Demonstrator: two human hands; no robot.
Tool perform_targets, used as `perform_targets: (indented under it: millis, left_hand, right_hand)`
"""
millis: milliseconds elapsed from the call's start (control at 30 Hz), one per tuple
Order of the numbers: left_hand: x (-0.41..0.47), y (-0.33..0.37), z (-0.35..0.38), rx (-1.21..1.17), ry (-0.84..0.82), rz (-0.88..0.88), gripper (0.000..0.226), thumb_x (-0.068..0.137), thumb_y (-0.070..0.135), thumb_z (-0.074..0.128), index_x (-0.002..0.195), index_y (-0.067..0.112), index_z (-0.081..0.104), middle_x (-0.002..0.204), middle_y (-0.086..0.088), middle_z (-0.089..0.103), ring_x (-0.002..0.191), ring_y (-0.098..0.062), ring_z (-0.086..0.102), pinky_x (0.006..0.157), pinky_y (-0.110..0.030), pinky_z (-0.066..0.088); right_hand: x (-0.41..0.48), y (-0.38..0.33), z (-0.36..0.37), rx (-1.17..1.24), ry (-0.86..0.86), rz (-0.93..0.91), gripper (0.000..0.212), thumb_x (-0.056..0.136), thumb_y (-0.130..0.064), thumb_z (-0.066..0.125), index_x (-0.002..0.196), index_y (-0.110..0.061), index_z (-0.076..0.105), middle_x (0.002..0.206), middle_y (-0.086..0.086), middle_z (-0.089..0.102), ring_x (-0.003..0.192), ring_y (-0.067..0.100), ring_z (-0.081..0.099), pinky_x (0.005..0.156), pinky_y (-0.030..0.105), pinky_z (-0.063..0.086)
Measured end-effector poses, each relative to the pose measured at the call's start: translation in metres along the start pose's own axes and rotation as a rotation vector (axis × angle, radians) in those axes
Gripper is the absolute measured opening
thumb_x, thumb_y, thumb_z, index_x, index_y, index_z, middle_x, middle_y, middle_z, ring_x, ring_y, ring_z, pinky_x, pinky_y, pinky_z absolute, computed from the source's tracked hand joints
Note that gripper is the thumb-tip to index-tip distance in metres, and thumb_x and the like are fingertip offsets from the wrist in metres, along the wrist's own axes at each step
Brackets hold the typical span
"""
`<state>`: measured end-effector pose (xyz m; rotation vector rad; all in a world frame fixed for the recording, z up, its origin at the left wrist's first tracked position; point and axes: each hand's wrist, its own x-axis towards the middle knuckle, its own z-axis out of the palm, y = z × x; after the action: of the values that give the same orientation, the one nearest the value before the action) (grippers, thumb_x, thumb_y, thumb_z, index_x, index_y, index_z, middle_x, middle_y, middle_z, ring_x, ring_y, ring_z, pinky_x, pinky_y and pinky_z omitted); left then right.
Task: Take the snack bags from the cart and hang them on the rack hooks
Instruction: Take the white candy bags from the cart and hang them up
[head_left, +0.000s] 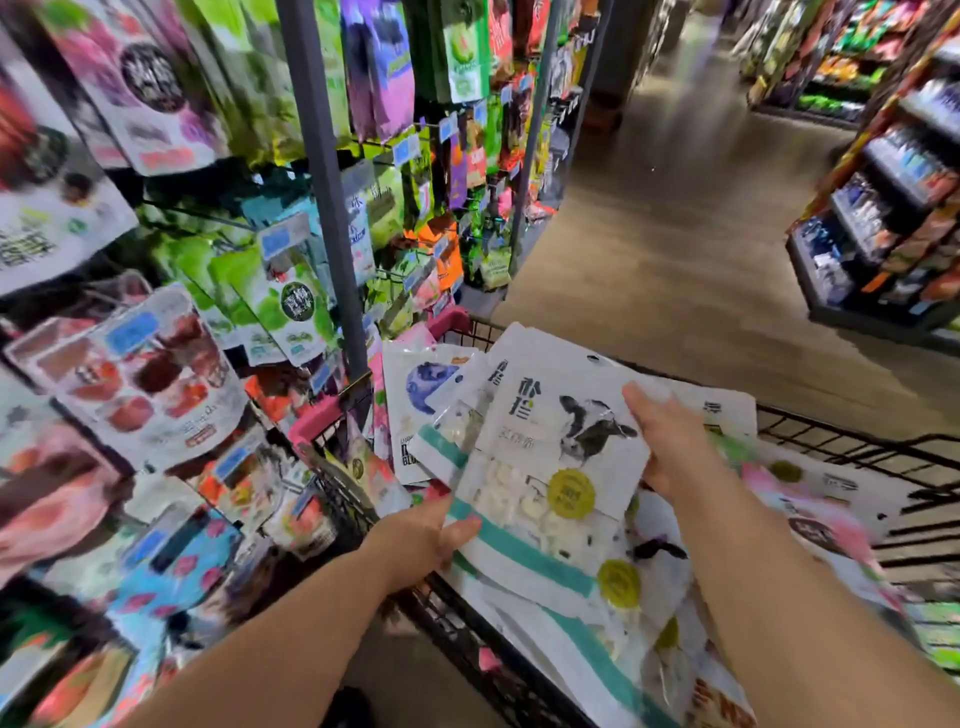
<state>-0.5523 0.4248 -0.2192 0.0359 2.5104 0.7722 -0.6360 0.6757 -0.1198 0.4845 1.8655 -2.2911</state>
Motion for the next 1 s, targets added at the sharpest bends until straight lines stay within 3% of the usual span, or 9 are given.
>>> perform_targets:
  millis: [67, 133, 267, 333, 433, 567, 700, 833, 1000]
  left_hand:
    - [-0.014, 0.003, 0.004, -0.134, 0.002, 0.025, 0.076, 0.073, 0.084, 0.037, 0.114, 0.025, 0.062, 0.119, -0.002, 0.063, 0.113, -0.027, 0.058, 0.101, -0.041, 0.043]
    - [-0.027, 0.007, 0.010, -0.134, -0.017, 0.015, 0.057, 0.084, 0.075, 0.039, 0.095, 0.024, 0.062, 0.104, -0.002, 0.063, 0.100, -0.023, 0.059, 0.098, -0.038, 0.045]
    - [-0.048, 0.006, 0.022, -0.171, -0.001, -0.047, 0.051, 0.096, 0.054, 0.038, 0.105, 0.010, 0.063, 0.073, 0.009, 0.052, 0.063, -0.003, 0.052, 0.058, -0.011, 0.042]
    - [-0.058, 0.000, 0.028, -0.189, 0.044, -0.040, 0.058, 0.092, 0.056, 0.045, 0.125, 0.010, 0.059, 0.082, 0.011, 0.059, 0.074, -0.001, 0.058, 0.065, -0.006, 0.044]
    - [-0.071, -0.006, 0.034, -0.092, 0.155, 0.064, 0.035, 0.094, 0.043, 0.055, 0.116, 0.018, 0.066, 0.109, -0.002, 0.067, 0.104, -0.015, 0.061, 0.090, -0.022, 0.044]
    - [-0.083, -0.003, 0.042, -0.215, 0.034, 0.035, 0.041, 0.096, 0.054, 0.040, 0.117, 0.026, 0.062, 0.109, 0.011, 0.058, 0.098, -0.009, 0.051, 0.081, -0.020, 0.034]
    - [-0.096, -0.012, 0.041, -0.385, -0.020, 0.052, 0.041, 0.088, 0.062, 0.049, 0.115, 0.034, 0.061, 0.109, 0.017, 0.061, 0.096, -0.004, 0.057, 0.086, -0.018, 0.042]
    - [-0.115, -0.021, 0.044, -0.387, -0.103, 0.116, 0.029, 0.088, 0.050, 0.060, 0.107, 0.029, 0.068, 0.094, 0.022, 0.060, 0.077, 0.012, 0.056, 0.061, 0.001, 0.038]
    - [-0.138, -0.032, 0.052, -0.484, -0.107, 0.090, 0.015, 0.090, 0.040, 0.062, 0.096, 0.027, 0.068, 0.097, 0.019, 0.067, 0.089, 0.004, 0.060, 0.070, -0.005, 0.042]
  right_hand:
    - [-0.016, 0.000, 0.009, -0.019, -0.023, -0.015, 0.033, 0.102, -0.018, 0.049, 0.134, -0.012, 0.048, 0.076, -0.003, 0.062, 0.063, 0.015, 0.063, 0.061, 0.033, 0.055]
    - [-0.022, 0.007, 0.009, -0.123, -0.014, -0.050, 0.025, 0.100, -0.022, 0.052, 0.124, -0.019, 0.046, 0.084, -0.002, 0.056, 0.067, 0.012, 0.058, 0.060, 0.034, 0.054]
    - [-0.029, 0.026, 0.006, -0.352, -0.038, -0.061, 0.021, 0.091, -0.034, 0.065, 0.106, -0.018, 0.064, 0.106, 0.014, 0.071, 0.085, 0.022, 0.069, 0.078, 0.042, 0.057]
    - [-0.035, 0.036, 0.004, -0.465, -0.034, -0.073, 0.015, 0.093, -0.030, 0.063, 0.107, -0.024, 0.063, 0.105, 0.003, 0.071, 0.089, 0.019, 0.068, 0.080, 0.038, 0.056]
    - [-0.051, 0.050, 0.003, -0.428, -0.024, -0.069, 0.025, 0.097, -0.026, 0.059, 0.122, -0.024, 0.058, 0.113, -0.002, 0.068, 0.097, 0.018, 0.067, 0.082, 0.036, 0.055]
    - [-0.074, 0.072, 0.008, -0.402, 0.082, -0.099, 0.020, 0.096, -0.028, 0.056, 0.115, -0.032, 0.060, 0.115, -0.005, 0.069, 0.101, 0.016, 0.065, 0.090, 0.037, 0.052]
    - [-0.104, 0.091, 0.016, -0.427, 0.217, -0.136, 0.021, 0.097, -0.029, 0.052, 0.117, -0.031, 0.057, 0.104, -0.009, 0.065, 0.091, 0.009, 0.061, 0.075, 0.029, 0.047]
    - [-0.124, 0.111, 0.017, -0.639, 0.325, -0.159, 0.022, 0.093, -0.032, 0.057, 0.113, -0.022, 0.058, 0.111, 0.002, 0.066, 0.102, 0.026, 0.061, 0.090, 0.040, 0.048]
    - [-0.152, 0.127, 0.020, -0.688, 0.347, -0.177, 0.033, 0.093, -0.030, 0.061, 0.123, -0.016, 0.057, 0.117, 0.004, 0.065, 0.106, 0.024, 0.059, 0.091, 0.034, 0.045]
